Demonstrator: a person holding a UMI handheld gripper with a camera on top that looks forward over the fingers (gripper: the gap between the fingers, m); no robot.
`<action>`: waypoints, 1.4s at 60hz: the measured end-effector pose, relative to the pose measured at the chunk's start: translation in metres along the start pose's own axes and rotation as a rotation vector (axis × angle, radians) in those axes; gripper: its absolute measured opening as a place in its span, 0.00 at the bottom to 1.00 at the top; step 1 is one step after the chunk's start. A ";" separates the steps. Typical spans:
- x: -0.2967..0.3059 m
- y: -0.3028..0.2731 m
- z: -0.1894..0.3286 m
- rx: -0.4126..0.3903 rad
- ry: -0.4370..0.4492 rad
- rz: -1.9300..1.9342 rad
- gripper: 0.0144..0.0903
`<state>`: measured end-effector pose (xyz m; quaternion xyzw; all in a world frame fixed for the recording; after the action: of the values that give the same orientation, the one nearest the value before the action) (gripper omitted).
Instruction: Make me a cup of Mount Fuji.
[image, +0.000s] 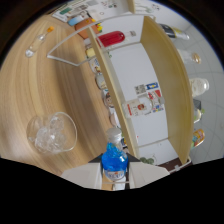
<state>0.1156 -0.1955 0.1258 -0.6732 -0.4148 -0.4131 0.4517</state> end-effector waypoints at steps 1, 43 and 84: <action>0.000 -0.001 -0.001 0.006 0.003 -0.039 0.29; 0.023 -0.016 -0.019 0.102 -0.042 -0.057 0.30; -0.010 0.159 0.012 -0.065 -0.273 1.220 0.29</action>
<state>0.2626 -0.2252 0.0710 -0.8490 0.0031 -0.0032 0.5284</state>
